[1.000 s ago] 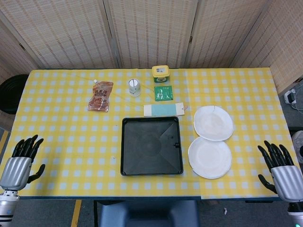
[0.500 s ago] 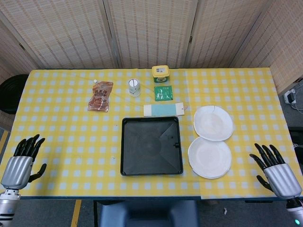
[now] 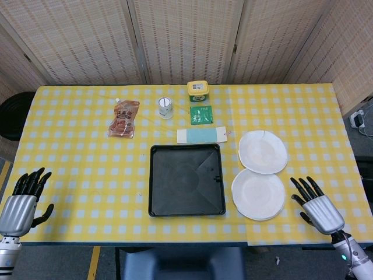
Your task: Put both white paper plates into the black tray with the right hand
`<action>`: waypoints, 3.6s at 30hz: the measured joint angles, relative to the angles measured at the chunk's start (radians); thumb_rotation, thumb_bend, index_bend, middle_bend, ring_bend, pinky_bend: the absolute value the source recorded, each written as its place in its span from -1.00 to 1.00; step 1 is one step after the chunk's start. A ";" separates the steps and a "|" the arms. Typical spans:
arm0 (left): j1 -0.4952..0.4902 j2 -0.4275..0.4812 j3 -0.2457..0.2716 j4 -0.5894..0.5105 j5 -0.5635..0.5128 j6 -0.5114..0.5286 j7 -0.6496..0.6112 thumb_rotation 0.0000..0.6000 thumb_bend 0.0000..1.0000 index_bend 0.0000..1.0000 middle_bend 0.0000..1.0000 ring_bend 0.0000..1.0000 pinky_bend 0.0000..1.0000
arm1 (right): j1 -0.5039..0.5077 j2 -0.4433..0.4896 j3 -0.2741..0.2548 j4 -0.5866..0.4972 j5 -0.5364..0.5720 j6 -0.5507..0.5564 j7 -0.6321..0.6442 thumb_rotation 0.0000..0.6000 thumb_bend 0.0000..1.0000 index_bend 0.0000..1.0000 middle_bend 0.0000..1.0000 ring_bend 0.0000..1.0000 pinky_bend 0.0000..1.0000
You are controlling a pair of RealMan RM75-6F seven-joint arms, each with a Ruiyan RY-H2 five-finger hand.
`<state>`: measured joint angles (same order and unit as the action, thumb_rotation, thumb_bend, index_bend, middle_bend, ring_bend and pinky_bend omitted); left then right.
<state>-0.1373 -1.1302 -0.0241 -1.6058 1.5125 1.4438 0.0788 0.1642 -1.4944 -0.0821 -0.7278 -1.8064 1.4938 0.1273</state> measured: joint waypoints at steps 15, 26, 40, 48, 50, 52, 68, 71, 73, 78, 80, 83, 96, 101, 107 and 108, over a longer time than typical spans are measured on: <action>0.000 0.003 -0.008 0.002 -0.029 -0.012 0.011 1.00 -0.16 -1.00 -1.00 -1.00 -1.00 | 0.067 -0.214 -0.024 0.308 0.001 -0.008 0.140 1.00 -0.40 -0.18 -1.00 -1.00 -1.00; 0.008 -0.009 -0.022 0.003 -0.053 0.004 0.048 1.00 -0.16 -1.00 -1.00 -1.00 -1.00 | 0.092 -0.268 -0.040 0.378 0.016 -0.021 0.188 1.00 -0.11 -0.09 -1.00 -1.00 -1.00; 0.009 0.016 -0.005 -0.011 -0.020 -0.005 -0.018 1.00 -0.16 -1.00 -1.00 -1.00 -1.00 | 0.105 -0.303 -0.049 0.408 0.025 0.036 0.218 1.00 0.00 0.32 -0.82 -0.91 -1.00; 0.010 0.030 0.007 -0.016 0.007 -0.001 -0.045 1.00 -0.16 -1.00 -1.00 -1.00 -1.00 | 0.104 -0.302 -0.039 0.409 0.033 0.142 0.252 1.00 0.00 0.38 -0.77 -0.86 -1.00; 0.012 0.029 0.005 -0.016 0.004 0.004 -0.042 1.00 -0.16 -1.00 -1.00 -1.00 -1.00 | 0.103 -0.299 -0.036 0.403 0.033 0.178 0.254 1.00 0.00 0.38 -0.77 -0.85 -1.00; 0.012 0.030 0.006 -0.018 0.005 0.002 -0.045 1.00 -0.16 -1.00 -1.00 -1.00 -1.00 | 0.101 -0.297 -0.030 0.395 0.034 0.230 0.251 1.00 0.00 0.38 -0.77 -0.85 -1.00; 0.021 0.048 0.013 -0.019 0.031 0.023 -0.091 1.00 -0.16 -1.00 -1.00 -1.00 -1.00 | 0.154 -0.247 0.027 0.189 0.009 0.513 0.140 1.00 0.00 0.38 -0.77 -0.84 -1.00; 0.025 0.053 0.007 -0.021 0.018 0.028 -0.090 1.00 -0.16 -1.00 -1.00 -1.00 -1.00 | 0.197 -0.241 0.030 0.136 -0.008 0.485 0.103 1.00 0.00 0.38 -0.77 -0.84 -1.00; 0.026 0.054 0.003 -0.023 0.011 0.031 -0.091 1.00 -0.16 -1.00 -1.00 -1.00 -1.00 | 0.233 -0.241 0.031 0.109 -0.019 0.450 0.076 1.00 0.00 0.38 -0.77 -0.84 -1.00; 0.027 0.059 0.000 -0.023 0.007 0.031 -0.102 1.00 -0.16 -1.00 -1.00 -1.00 -1.00 | 0.321 -0.263 0.039 0.063 -0.038 0.337 0.031 1.00 0.00 0.38 -0.77 -0.84 -1.00; 0.027 0.061 -0.002 -0.021 0.003 0.030 -0.108 1.00 -0.16 -1.00 -1.00 -1.00 -1.00 | 0.353 -0.280 0.044 0.058 -0.042 0.296 0.019 1.00 0.00 0.38 -0.77 -0.84 -1.00; 0.027 0.064 -0.005 -0.020 -0.009 0.023 -0.111 1.00 -0.16 -1.00 -1.00 -1.00 -1.00 | 0.402 -0.315 0.048 0.057 -0.049 0.234 0.017 1.00 0.00 0.38 -0.78 -0.84 -1.00; 0.049 0.055 -0.037 -0.018 -0.048 0.078 -0.081 1.00 -0.16 -1.00 -1.00 -1.00 -1.00 | 0.508 -0.476 0.084 0.207 -0.021 0.115 0.027 1.00 0.00 0.38 -0.77 -0.82 -1.00; 0.049 0.061 -0.039 -0.017 -0.053 0.065 -0.096 1.00 -0.16 -1.00 -1.00 -1.00 -1.00 | 0.538 -0.520 0.094 0.283 0.000 0.075 0.042 1.00 0.00 0.38 -0.77 -0.82 -1.00; 0.048 0.065 -0.040 -0.013 -0.056 0.056 -0.105 1.00 -0.16 -1.00 -1.00 -1.00 -1.00 | 0.568 -0.568 0.099 0.369 0.024 0.039 0.057 1.00 0.00 0.38 -0.77 -0.82 -1.00; 0.048 0.066 -0.042 -0.013 -0.058 0.055 -0.106 1.00 -0.16 -1.00 -1.00 -1.00 -1.00 | 0.572 -0.577 0.098 0.383 0.029 0.029 0.062 1.00 0.00 0.38 -0.77 -0.82 -1.00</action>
<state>-0.0898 -1.0645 -0.0657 -1.6183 1.4545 1.4989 -0.0269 0.7362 -2.0711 0.0162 -0.3448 -1.7777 1.5224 0.1891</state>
